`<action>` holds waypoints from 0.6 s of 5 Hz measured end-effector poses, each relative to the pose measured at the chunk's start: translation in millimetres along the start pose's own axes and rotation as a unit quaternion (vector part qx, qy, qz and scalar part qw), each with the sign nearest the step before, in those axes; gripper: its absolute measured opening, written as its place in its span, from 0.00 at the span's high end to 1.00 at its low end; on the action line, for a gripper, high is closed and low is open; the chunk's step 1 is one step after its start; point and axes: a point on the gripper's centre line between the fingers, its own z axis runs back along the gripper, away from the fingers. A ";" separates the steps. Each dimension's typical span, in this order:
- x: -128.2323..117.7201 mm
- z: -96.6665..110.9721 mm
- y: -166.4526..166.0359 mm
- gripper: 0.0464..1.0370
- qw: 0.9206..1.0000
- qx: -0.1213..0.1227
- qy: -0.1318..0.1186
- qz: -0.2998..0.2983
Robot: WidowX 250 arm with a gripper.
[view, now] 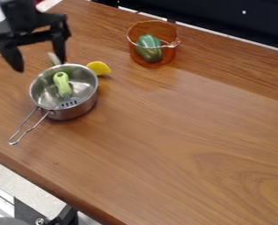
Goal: Move the silver pot to the bottom left of the table
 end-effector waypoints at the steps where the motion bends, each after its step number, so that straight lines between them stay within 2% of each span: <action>1: -14.1 -2.6 -26.6 0.04 1.000 -0.005 0.016 -0.011; 2: -32.0 -9.8 -52.4 0.04 0.999 -0.010 0.021 -0.031; 3: -49.7 -11.9 -82.2 0.04 0.999 -0.025 0.021 -0.036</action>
